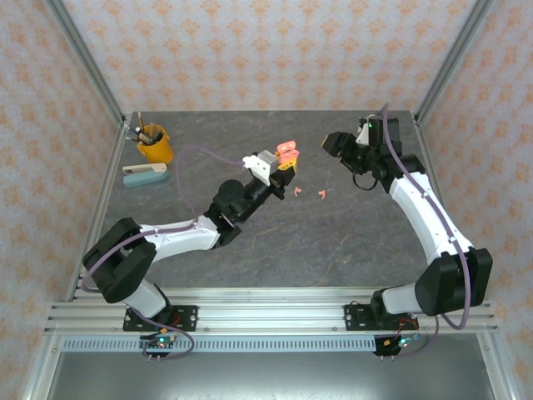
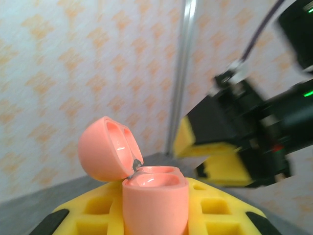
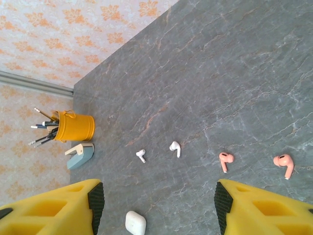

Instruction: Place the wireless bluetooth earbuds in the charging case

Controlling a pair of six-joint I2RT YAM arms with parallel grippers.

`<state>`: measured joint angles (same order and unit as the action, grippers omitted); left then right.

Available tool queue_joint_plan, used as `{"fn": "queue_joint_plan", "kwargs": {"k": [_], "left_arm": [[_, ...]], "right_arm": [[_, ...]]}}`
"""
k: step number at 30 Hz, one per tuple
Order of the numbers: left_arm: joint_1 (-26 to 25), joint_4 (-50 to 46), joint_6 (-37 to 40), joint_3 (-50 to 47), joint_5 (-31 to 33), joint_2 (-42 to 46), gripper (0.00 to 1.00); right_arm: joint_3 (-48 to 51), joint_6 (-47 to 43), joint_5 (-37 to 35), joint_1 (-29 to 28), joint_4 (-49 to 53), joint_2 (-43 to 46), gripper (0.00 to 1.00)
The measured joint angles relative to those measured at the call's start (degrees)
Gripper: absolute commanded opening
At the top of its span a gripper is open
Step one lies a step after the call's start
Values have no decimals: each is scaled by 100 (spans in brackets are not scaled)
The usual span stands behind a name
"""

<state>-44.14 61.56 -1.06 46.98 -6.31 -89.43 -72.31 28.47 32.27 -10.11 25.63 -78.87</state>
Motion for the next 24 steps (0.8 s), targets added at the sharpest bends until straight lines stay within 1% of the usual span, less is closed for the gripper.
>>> {"fn": "queue_joint_plan", "kwargs": {"k": [3, 7, 10, 13, 18, 24], "left_arm": [[2, 391, -15, 24, -518, -35, 0], [0, 645, 52, 146, -1154, -26, 0], [0, 686, 175, 175, -1445, 76, 0], [0, 693, 354, 173, -1572, 315, 0], [37, 896, 595, 111, -1582, 743, 0], [227, 1003, 680, -94, -1604, 852, 0]], "right_arm": [[0, -2, -13, 31, 0, -127, 63], [-2, -4, -22, 31, 31, -417, 63], [-2, -2, -37, 31, 101, -645, 63], [-7, 15, -37, 31, 151, -844, 62], [-168, 111, -114, -26, 317, -1235, 62], [-804, 151, -422, -415, 758, -2052, 61]]}}
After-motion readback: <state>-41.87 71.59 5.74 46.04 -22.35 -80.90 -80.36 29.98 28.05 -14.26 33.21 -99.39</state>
